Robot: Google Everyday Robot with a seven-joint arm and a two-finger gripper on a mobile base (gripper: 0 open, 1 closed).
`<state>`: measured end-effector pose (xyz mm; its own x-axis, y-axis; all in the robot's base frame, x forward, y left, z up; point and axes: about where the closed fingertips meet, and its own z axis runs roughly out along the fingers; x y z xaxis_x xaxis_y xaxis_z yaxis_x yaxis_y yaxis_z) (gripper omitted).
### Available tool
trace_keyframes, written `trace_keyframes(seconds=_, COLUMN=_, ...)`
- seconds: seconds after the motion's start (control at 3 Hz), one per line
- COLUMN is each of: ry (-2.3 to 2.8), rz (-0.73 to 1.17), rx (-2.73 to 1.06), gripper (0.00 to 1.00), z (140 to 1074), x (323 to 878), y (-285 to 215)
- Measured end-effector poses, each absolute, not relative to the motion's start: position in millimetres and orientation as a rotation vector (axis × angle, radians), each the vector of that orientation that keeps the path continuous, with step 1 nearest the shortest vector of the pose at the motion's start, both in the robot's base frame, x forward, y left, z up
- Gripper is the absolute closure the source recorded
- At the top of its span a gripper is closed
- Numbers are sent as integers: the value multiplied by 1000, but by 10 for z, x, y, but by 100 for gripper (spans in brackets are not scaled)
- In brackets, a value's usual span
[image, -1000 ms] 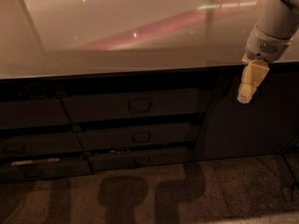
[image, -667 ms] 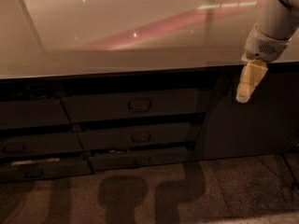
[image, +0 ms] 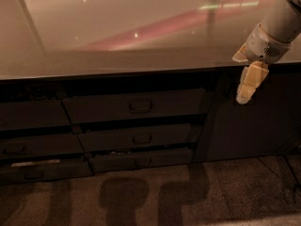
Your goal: Open top drawer
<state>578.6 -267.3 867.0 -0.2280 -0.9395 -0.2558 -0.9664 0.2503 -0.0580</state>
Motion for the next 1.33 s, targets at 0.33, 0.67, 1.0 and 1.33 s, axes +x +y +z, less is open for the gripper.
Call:
trace_keyframes(seconds=0.33, ry=2273, rz=159, rx=-1783, gripper=0, z=8650, x=5828, y=-2650)
trace_keyframes(seconds=0.67, ry=2253, rz=162, rx=-1826, gripper=0, z=8540, x=5640, y=-2611)
trace_keyframes(seconds=1.0, ry=2213, rz=196, rx=-1918, gripper=0, z=8273, x=5239, y=-2546)
trace_keyframes(seconds=1.33, ry=2213, rz=196, rx=-1918, gripper=0, z=8273, x=5239, y=-2546)
